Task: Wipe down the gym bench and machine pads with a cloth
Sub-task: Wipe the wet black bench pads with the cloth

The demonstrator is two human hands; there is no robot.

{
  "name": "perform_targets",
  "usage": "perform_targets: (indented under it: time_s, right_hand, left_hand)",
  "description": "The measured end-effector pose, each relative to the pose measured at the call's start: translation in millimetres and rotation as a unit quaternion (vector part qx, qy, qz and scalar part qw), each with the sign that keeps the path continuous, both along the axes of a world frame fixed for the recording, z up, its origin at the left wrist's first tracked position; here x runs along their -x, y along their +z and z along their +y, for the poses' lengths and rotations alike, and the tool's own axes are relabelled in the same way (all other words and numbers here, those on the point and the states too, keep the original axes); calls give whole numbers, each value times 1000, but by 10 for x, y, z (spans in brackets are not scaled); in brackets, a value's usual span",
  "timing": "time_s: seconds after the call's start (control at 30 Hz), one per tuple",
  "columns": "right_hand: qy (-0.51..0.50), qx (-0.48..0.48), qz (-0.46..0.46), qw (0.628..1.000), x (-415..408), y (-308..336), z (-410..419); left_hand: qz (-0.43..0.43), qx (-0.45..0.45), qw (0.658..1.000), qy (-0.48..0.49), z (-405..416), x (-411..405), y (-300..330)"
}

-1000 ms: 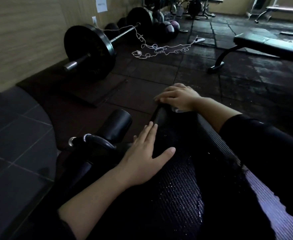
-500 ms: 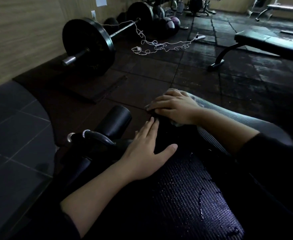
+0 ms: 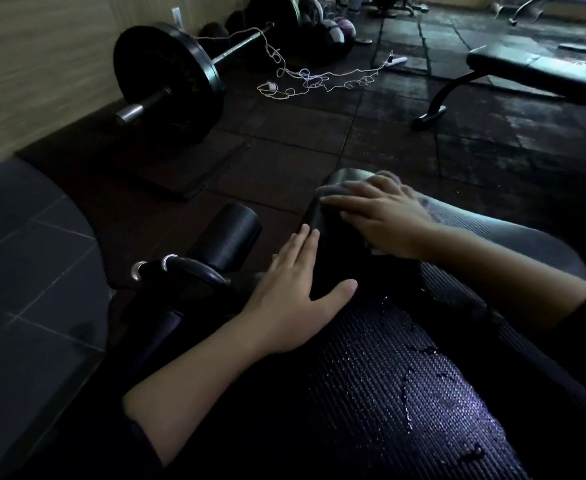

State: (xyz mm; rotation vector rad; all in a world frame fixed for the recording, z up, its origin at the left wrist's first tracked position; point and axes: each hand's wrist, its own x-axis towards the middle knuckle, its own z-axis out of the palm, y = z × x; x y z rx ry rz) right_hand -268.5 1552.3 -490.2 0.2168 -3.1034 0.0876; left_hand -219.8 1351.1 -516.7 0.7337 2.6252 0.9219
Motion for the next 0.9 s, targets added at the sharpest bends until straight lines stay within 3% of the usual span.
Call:
perform_targets:
  time_s: [0.13,0.33,0.43,0.6,0.7,0.77,0.9]
  right_hand:
    - [87,-32,-10,996,392,-7,-309]
    - [-64,42,-21,997,734,36,7]
    - [-108,68,-16,992,469,66,204]
    - [-93,27,13,995,-130,155,482]
    - [-65,1,10,998,-536,182,538]
    - [-53,33,37,997,-834,188,542]
    - [-43,135,96,985,-1414,211,560]
  left_hand:
    - [6,-4,1000,7,-2,2,-3]
    - [-11,-8,1000,-1,-38,-15,3]
    - [-14,2,1000,-4,-21,-24,28]
    - [-12,32,999,-4,-6,-51,77]
    - [59,82,995,-7,8,-98,122]
    - [120,89,988,-35,18,-183,169]
    - [149,95,979,-103,21,-451,196]
